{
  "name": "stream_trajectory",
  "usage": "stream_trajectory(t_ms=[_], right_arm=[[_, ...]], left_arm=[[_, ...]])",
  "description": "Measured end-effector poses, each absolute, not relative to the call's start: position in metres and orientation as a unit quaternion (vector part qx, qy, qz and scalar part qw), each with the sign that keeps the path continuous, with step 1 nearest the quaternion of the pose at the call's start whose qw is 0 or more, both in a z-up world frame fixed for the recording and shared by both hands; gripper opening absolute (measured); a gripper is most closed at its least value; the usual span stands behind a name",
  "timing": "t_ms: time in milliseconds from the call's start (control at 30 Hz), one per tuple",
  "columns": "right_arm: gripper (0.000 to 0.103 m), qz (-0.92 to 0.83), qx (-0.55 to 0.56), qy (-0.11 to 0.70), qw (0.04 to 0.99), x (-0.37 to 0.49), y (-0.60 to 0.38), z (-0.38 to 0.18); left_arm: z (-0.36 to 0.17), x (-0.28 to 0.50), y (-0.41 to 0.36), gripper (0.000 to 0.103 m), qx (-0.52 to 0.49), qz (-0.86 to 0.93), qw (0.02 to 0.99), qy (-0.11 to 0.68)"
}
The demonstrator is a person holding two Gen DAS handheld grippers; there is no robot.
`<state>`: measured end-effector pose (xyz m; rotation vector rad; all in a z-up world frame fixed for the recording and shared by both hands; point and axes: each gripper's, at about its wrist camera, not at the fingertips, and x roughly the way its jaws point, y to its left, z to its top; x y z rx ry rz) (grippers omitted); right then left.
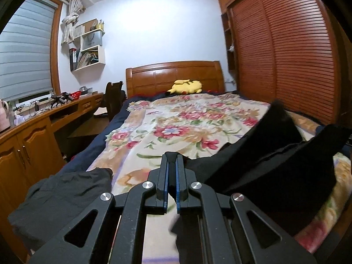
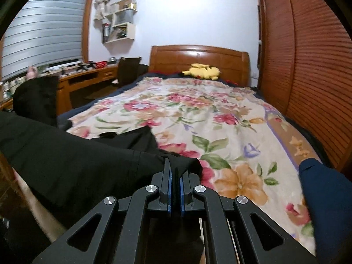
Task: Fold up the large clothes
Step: 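Lift the hem with both tools and fold it over toward the collar, then open both tools and lay the folded coat flat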
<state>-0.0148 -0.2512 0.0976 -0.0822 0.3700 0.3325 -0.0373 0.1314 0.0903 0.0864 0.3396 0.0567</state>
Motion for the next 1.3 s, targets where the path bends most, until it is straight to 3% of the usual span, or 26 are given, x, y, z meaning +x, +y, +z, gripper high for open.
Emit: stream_trajectory(t_ms=[733, 833, 900, 933, 967, 1033, 1067, 1100, 1167, 1300], right_arm=[[0.005, 0.102, -0.060, 0.217, 0.969, 0.121, -0.197, 0.087], [0.005, 0.108, -0.063, 0.242, 0.962, 0.135, -0.191, 0.078], [0.006, 0.104, -0.075, 0.256, 0.958, 0.139, -0.184, 0.075], [0.008, 0.100, -0.081, 0.259, 0.957, 0.139, -0.182, 0.075], [0.010, 0.097, -0.083, 0.260, 0.957, 0.136, -0.181, 0.076], [0.018, 0.099, -0.080, 0.262, 0.957, 0.135, -0.182, 0.083], [0.027, 0.102, -0.080, 0.263, 0.956, 0.133, -0.182, 0.087], [0.046, 0.098, -0.083, 0.261, 0.957, 0.130, -0.182, 0.091], [0.073, 0.078, -0.091, 0.243, 0.963, 0.124, -0.183, 0.098], [0.075, 0.094, -0.075, 0.227, 0.967, 0.102, -0.186, 0.111]], left_arm=[[0.056, 0.132, 0.110, 0.007, 0.055, 0.056, 0.970, 0.232], [0.049, 0.138, 0.106, 0.021, 0.063, 0.044, 0.964, 0.255], [0.045, 0.133, 0.101, 0.042, 0.065, 0.032, 0.963, 0.260], [0.044, 0.127, 0.098, 0.043, 0.066, 0.022, 0.963, 0.260], [0.044, 0.122, 0.095, 0.045, 0.068, 0.018, 0.963, 0.260], [0.043, 0.110, 0.091, 0.057, 0.062, 0.002, 0.963, 0.263], [0.043, 0.105, 0.090, 0.074, 0.057, -0.006, 0.963, 0.264], [0.043, 0.099, 0.088, 0.086, 0.050, -0.017, 0.963, 0.265], [0.041, 0.085, 0.084, 0.087, 0.037, -0.035, 0.962, 0.267], [0.034, 0.059, 0.071, 0.087, 0.030, -0.050, 0.960, 0.275]])
